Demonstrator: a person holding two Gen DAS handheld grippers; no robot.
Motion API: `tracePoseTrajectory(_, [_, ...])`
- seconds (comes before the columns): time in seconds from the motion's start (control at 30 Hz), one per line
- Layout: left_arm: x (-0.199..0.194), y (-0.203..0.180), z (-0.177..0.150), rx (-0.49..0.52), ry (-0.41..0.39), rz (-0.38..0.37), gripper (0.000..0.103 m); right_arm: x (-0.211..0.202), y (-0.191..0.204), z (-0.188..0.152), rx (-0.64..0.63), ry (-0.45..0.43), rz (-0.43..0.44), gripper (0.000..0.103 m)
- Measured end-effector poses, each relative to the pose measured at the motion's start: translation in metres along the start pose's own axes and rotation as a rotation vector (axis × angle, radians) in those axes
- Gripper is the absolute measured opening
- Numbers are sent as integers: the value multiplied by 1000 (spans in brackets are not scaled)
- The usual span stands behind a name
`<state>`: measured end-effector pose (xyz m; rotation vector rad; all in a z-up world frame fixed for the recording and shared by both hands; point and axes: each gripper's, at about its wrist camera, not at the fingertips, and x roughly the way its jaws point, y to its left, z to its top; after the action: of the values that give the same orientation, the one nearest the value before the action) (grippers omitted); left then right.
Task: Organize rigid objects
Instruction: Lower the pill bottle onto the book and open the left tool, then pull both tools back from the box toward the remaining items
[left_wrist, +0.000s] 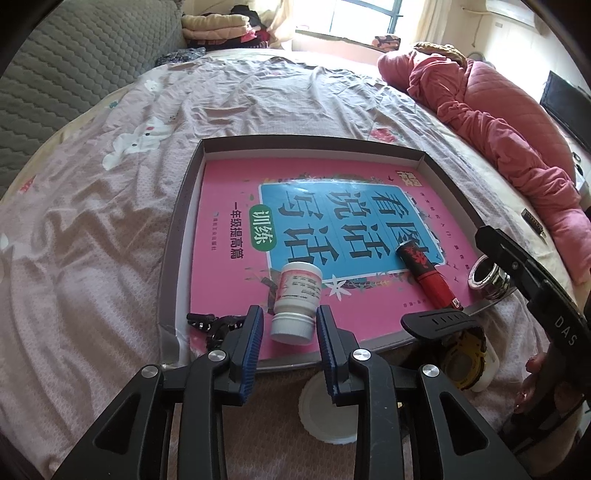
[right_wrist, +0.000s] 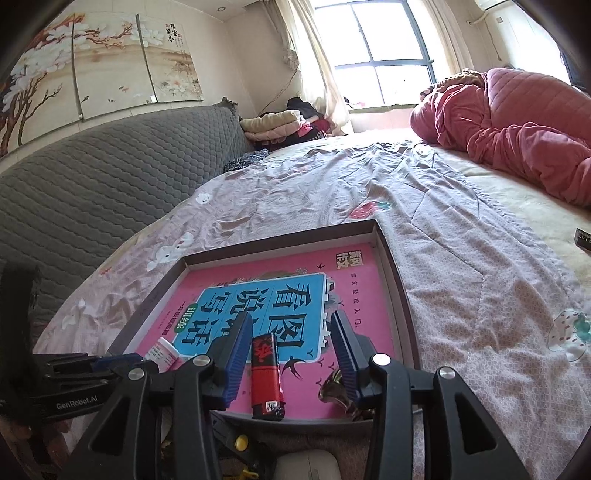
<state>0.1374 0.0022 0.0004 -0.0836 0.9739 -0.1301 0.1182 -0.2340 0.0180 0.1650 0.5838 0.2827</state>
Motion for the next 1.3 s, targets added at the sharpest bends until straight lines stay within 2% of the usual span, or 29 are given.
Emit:
tracePoseTrajectory(0.07, [-2,0,-1,1,-3,6,37,-3,1,-1,-1,-1,-1,48])
tracePoseTrajectory(0.17, [-5,1,-2,-2,-6,6,38,-7,2,-4,-8,-5,-11,50])
tracePoseTrajectory(0.67, [-20,6,-11,-22,-49,-31,40,-17,-1,-8,-9,-19,-54,50])
tracePoseTrajectory(0.83, [-25,10,-15,-34,-81,-47,46,-22,0,-9,-10,-33,-66,51])
tracePoseTrajectory(1.07, [-38,14,-25,-41,-123,-65,48,-32,-4,-12,16,-45,-68,52])
tracePoseTrajectory(1.3, [-45,22,-38,-61,-113,-65,49,-39,-7,-13,37,-49,-80,53])
